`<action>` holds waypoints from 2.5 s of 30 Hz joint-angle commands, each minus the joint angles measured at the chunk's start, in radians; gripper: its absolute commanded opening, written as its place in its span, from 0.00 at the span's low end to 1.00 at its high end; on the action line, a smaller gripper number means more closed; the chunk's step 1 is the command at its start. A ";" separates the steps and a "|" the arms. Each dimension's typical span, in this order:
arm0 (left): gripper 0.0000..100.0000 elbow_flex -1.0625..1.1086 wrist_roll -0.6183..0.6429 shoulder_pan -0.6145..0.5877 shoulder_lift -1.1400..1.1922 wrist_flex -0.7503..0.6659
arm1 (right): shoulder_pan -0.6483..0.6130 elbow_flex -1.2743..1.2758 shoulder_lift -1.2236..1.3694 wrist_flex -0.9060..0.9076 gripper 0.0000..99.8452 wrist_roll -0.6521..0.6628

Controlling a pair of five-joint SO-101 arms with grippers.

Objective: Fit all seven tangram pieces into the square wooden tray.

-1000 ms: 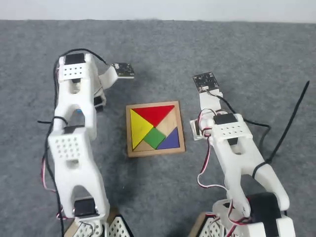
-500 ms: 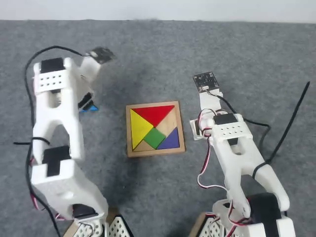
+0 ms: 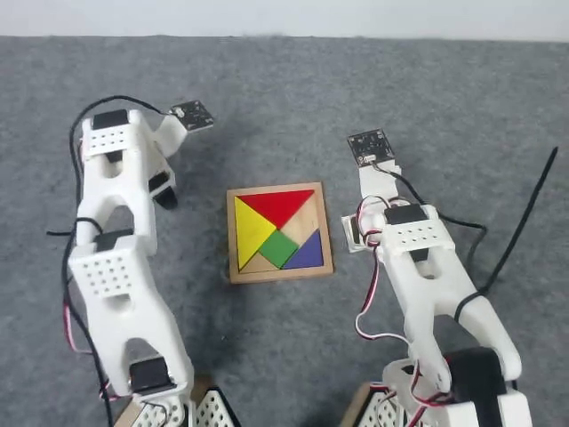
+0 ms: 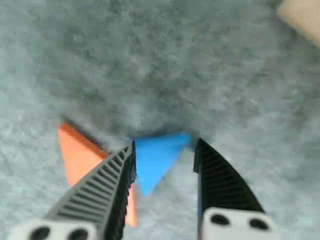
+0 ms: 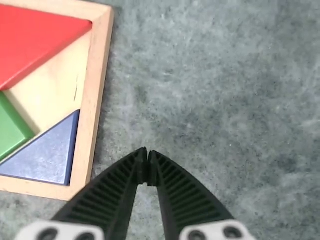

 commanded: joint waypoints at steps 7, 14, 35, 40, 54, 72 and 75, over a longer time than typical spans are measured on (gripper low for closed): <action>0.19 -0.449 -0.037 -0.029 0.270 0.181 | -0.005 -0.008 -0.053 -0.018 0.01 0.040; 0.16 -0.759 -0.100 -0.071 0.485 0.331 | -0.005 -0.008 -0.056 -0.018 0.01 0.040; 0.13 -0.544 0.235 -0.084 0.322 0.336 | -0.004 -0.011 -0.053 -0.018 0.01 0.040; 0.08 -0.203 0.410 -0.083 0.072 0.333 | -0.004 -0.011 -0.053 -0.018 0.01 0.040; 0.07 0.349 0.720 -0.089 -0.316 0.201 | -0.004 -0.011 -0.053 -0.018 0.01 0.040; 0.08 0.766 0.746 -0.092 -0.660 -0.069 | -0.004 -0.008 -0.053 -0.018 0.01 0.040; 0.08 0.783 0.746 -0.086 -0.660 -0.071 | -0.004 -0.008 -0.051 -0.018 0.01 0.040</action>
